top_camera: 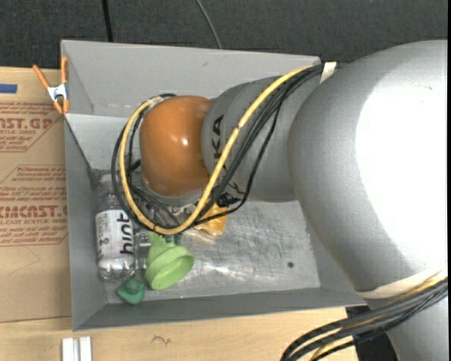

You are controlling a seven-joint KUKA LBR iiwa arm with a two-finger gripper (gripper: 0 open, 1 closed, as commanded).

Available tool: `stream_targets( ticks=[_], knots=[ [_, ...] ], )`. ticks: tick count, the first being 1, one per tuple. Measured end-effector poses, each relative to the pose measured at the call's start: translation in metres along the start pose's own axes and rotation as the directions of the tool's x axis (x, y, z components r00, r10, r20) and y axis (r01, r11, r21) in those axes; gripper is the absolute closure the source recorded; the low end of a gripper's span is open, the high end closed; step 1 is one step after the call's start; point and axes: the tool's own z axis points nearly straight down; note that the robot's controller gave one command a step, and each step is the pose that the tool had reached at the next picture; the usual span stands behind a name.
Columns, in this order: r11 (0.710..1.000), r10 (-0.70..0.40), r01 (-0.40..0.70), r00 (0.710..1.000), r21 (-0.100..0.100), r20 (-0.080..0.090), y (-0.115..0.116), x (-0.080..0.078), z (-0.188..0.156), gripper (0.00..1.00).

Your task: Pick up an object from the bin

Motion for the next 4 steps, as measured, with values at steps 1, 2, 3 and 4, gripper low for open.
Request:
stream_targets(
  ticks=[1, 2, 3, 4],
  knots=[
    [0.998, -0.06, 0.061, 0.998, 0.012, -0.007, -0.005, -0.003, 0.044, 0.0],
    [0.997, -0.077, 0.077, 0.997, 0.015, -0.009, 0.011, -0.005, 0.042, 1.0],
    [0.997, -0.077, 0.077, 0.997, 0.015, -0.009, 0.011, -0.005, 0.042, 1.0],
    [0.996, -0.094, 0.094, 0.996, 0.0, -0.01, 0.018, -0.004, -0.002, 1.0]
  ],
)
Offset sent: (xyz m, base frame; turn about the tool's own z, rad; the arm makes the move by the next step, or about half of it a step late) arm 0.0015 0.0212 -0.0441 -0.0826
